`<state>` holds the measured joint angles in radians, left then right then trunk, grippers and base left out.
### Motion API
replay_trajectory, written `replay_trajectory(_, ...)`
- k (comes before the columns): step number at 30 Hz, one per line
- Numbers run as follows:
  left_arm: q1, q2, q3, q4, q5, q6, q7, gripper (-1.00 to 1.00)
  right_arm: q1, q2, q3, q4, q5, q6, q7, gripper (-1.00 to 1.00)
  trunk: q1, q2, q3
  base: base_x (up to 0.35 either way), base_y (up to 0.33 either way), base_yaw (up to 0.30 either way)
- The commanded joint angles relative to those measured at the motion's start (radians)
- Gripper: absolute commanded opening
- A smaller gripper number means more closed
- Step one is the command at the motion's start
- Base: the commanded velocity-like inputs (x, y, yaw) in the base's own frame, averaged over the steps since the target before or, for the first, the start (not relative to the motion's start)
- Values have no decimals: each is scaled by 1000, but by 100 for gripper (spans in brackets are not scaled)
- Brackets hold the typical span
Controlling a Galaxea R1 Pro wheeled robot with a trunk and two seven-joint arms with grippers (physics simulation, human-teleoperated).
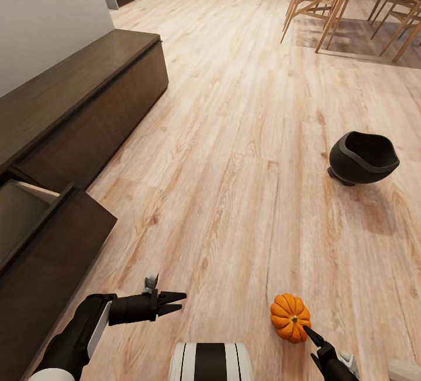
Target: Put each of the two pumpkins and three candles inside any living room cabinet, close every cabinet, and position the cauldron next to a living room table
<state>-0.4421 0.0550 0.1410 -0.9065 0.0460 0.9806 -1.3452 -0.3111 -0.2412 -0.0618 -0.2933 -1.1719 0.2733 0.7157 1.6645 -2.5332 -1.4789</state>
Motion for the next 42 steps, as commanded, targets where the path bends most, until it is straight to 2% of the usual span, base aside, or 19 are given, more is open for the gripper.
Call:
replay_trajectory(1, 0, 0, 0, 0, 2, 10, -2, 100, 0, 0, -6, 0, -3, 10, 2, 100, 0, 0, -1, 60, 0, 0)
replay_trajectory(13, 0, 0, 0, 0, 2, 10, -1, 100, 0, 0, -6, -4, -8, 12, -104, 100, 0, 0, -1, 46, 0, 0)
replay_trajectory(18, 0, 0, 0, -1, 2, 10, -2, 100, 0, 0, -6, -4, -8, 12, -111, 100, 0, 0, -1, 0, 0, 0)
replay_trajectory(21, 0, 0, 0, 0, 3, 10, -2, 100, 0, 0, -6, -7, -7, 12, -113, 100, 1, -1, -12, 0, 0, 0)
replay_trajectory(24, 0, 0, 0, 0, 3, 10, -2, 100, 0, 0, -6, -11, -4, 12, -112, 100, 1, -1, -12, 0, 0, 0)
replay_trajectory(36, 0, 0, 0, 0, 3, 10, -2, 100, 0, 1, -3, -16, 1, 12, -112, 100, 7, -4, -59, 0, 0, 0)
replay_trajectory(42, 0, 0, 0, 0, 3, 10, -2, 100, 0, 0, -2, -18, 3, 12, -111, 100, 7, -4, -59, 0, 0, 0)
